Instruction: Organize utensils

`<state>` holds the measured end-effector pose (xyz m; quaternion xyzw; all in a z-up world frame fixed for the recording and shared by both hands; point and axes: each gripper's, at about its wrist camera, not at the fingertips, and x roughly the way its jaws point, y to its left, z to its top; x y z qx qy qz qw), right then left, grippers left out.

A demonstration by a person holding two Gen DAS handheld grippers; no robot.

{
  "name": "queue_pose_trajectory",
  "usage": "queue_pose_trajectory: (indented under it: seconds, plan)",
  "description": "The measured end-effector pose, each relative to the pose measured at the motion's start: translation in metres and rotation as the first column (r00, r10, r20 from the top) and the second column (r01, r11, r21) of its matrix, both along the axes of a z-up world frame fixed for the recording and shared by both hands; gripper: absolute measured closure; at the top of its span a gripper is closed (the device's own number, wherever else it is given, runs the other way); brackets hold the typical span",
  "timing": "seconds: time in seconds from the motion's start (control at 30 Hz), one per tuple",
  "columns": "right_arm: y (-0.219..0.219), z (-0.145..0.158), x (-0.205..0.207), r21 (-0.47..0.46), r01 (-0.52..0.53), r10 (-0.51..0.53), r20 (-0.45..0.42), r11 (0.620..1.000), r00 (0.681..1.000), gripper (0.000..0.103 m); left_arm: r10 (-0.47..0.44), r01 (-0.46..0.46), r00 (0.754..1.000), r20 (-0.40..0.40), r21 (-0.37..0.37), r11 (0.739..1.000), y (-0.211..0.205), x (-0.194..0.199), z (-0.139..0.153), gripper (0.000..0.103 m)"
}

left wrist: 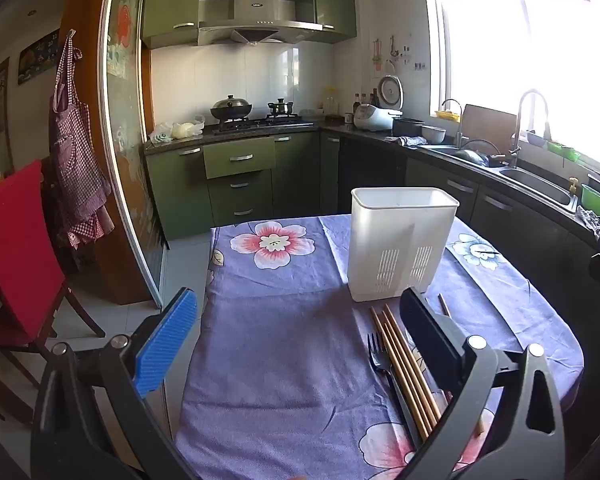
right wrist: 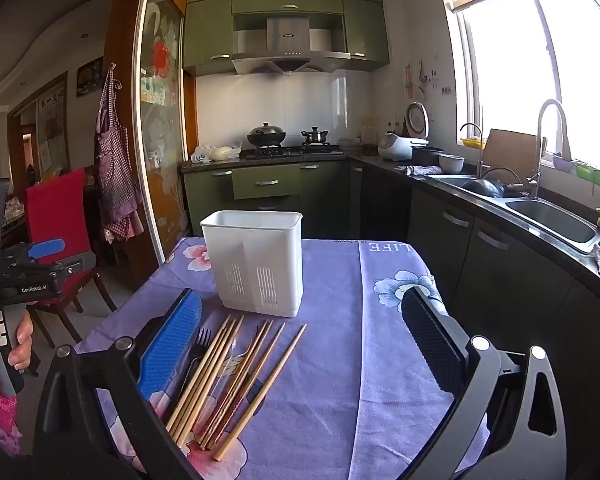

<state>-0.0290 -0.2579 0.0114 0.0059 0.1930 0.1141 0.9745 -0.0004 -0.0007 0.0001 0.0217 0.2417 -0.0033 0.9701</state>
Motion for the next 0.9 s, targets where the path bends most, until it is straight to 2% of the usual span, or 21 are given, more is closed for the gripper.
queue_pose_trajectory:
  seconds: [0.9]
  plan:
    - [0.0025, -0.0045, 0.0044, -0.003, 0.004, -0.004, -0.017, 1.000, 1.000, 0.004, -0.007, 0.007, 1.000, -0.027, 0.002, 1.000, -0.0002, 0.0004, -0.0068, 0.007]
